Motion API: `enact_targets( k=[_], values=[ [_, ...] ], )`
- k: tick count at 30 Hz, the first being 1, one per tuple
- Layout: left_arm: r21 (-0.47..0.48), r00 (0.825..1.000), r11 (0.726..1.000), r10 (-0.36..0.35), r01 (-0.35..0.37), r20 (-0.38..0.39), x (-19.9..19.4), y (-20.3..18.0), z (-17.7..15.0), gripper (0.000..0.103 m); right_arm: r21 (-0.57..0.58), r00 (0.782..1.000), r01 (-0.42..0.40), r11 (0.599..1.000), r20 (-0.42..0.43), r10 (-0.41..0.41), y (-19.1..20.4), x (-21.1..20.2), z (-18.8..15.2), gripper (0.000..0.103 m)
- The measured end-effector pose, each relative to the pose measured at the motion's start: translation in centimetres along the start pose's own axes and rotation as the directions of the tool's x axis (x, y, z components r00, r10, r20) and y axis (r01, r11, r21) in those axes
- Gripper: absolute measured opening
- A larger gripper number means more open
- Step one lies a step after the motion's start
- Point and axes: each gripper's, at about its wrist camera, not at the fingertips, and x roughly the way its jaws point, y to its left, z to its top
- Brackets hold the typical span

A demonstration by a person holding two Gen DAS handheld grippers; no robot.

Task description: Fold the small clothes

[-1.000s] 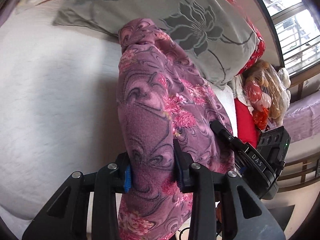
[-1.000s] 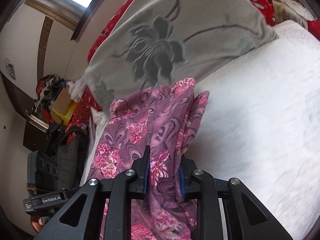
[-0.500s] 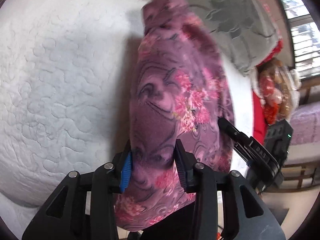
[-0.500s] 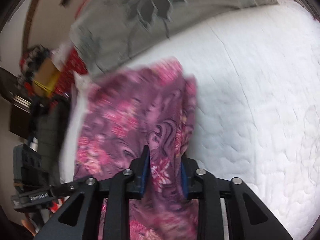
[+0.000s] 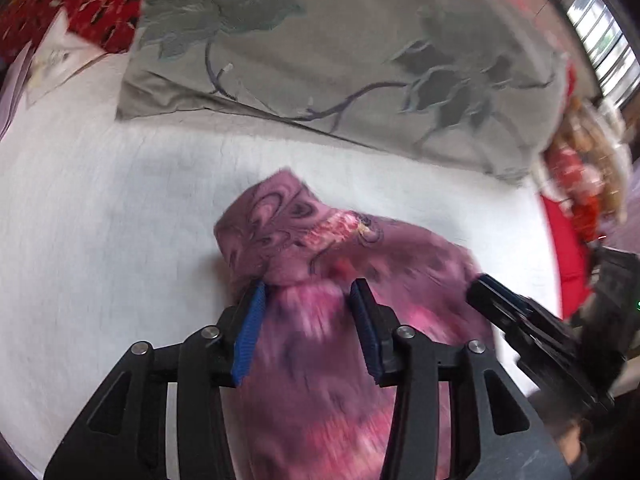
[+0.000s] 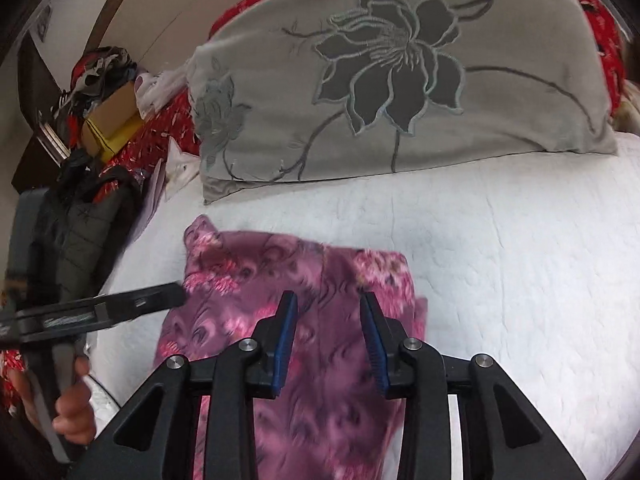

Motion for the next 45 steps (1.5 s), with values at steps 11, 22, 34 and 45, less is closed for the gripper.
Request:
enact_targets(
  k=[11,22,34,45],
  values=[
    [-0.138,0.996,0.987,-0.083,0.078,-0.029,0.9,2.5,2.1,0.049,0.043,0.992,0.12,0.992,-0.048,-0.118,-3.5,2.7,1.7,0.033],
    [-0.058,0.999,0.998,-0.006,0.003,-0.04,-1.6,1.1,-8.2,0.061,-0.155,0.982,0.098,0.983,-0.144,-0.121,-0.7,-0.6,-5.8,0.041],
    [-0.051,0.996,0.997,0.052,-0.056,-0.067,-3.4,1.0,-15.9,0.072,-0.22,0.958,0.181,0.958,-0.18,-0.223,1.1,-5.3,-12.8,0.064],
    [-0.006,0.988,0.989,0.148,-0.148,-0.038,-3.7,-0.1,-19.2,0.084,-0.105,0.96,0.229,0.968,-0.141,-0.243,-1.1,-8.8,-18.2,0.084]
  ],
)
